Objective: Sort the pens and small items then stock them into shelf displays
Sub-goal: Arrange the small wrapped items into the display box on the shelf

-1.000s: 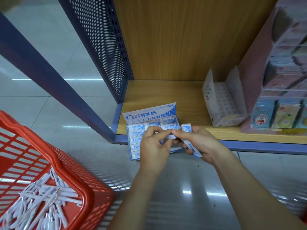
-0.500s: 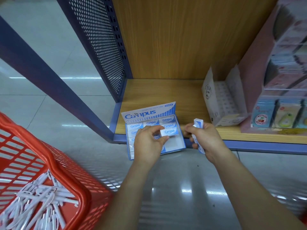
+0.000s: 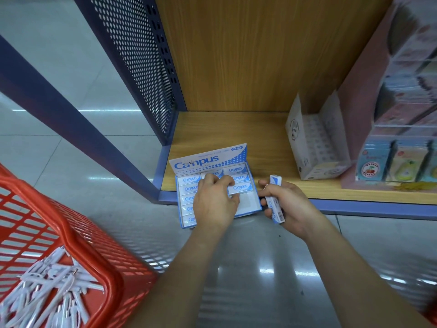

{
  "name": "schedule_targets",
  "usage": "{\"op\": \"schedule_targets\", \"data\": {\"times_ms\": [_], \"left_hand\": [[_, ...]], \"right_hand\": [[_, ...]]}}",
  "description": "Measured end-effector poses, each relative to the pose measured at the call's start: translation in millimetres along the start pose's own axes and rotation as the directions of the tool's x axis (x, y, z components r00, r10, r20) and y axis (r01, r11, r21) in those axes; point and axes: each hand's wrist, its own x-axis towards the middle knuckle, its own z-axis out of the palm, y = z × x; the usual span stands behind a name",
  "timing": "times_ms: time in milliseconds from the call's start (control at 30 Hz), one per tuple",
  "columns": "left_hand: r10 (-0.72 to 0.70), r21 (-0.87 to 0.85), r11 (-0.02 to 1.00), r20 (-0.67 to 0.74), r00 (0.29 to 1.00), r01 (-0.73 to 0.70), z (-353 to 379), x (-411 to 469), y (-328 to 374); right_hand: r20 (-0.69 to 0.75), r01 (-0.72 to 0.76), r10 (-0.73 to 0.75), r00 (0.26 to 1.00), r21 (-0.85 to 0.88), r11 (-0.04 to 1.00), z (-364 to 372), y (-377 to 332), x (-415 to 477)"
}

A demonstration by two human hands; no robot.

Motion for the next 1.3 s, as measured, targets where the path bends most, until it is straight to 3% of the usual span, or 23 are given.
{"op": "schedule_targets", "data": {"times_ms": [300,367,433,467,533,600,667,833,1067,1133,1200,1300], "left_hand": [[-0.008,0.025,1.000,0.048,0.999,0.007,-2.0,6.8,1.3],[0.010,-0.047,0.999,0.028,1.000,-0.009,-2.1,6.5,-1.3],[0.006,-0.231,0.973,-0.004,1.000,-0.007,-4.9,4.7,-3.2],[-0.040,-0.383,0.923,0.010,0.999,0.041,-8.7,2.3,-1.7],[-0.130,-0.675,0.710,0.154,0.979,0.201,-20.7,-6.3,8.8],[-0.079,-0.779,0.556,0.299,0.951,0.291,-28.3,-16.0,21.1],[-0.015,-0.783,0.558,0.323,0.946,0.276,-26.8,-22.3,27.0],[-0.039,-0.709,0.682,0.208,0.977,0.179,-23.0,-22.2,28.7],[-0.093,-0.744,0.616,0.254,0.963,0.256,-29.3,-24.7,35.9],[-0.115,-0.809,0.514,0.265,0.957,0.286,-32.2,-25.5,34.7],[-0.115,-0.887,0.326,0.306,0.945,0.327,-36.1,-25.3,29.2],[-0.070,-0.926,0.173,0.327,0.942,0.335,-41.9,-24.7,17.5]], "right_hand": [[0.148,0.021,-0.043,0.988,0.146,0.989,-9.6,-1.7,-5.0],[0.181,0.019,-0.062,0.981,0.231,0.973,-9.8,-4.2,-7.0],[0.199,0.021,-0.081,0.977,0.286,0.958,-7.8,-6.8,-8.1],[0.196,0.024,-0.086,0.977,0.300,0.954,-5.7,-7.6,-8.2],[0.186,0.026,-0.093,0.978,0.334,0.942,-0.6,-7.0,-8.2],[0.189,0.035,-0.113,0.975,0.372,0.927,4.9,-3.5,-7.6],[0.201,0.057,-0.143,0.969,0.381,0.923,9.8,0.8,-7.2],[0.235,0.066,-0.164,0.958,0.378,0.923,16.2,4.2,-7.2],[0.230,0.071,-0.150,0.962,0.320,0.945,20.1,0.6,-11.3],[0.195,0.047,-0.119,0.974,0.338,0.940,21.0,-1.5,-12.6],[0.119,0.008,-0.054,0.992,0.355,0.935,16.7,-7.6,-14.0],[0.075,-0.013,-0.002,0.997,0.208,0.978,7.7,-16.7,-20.3]]}}
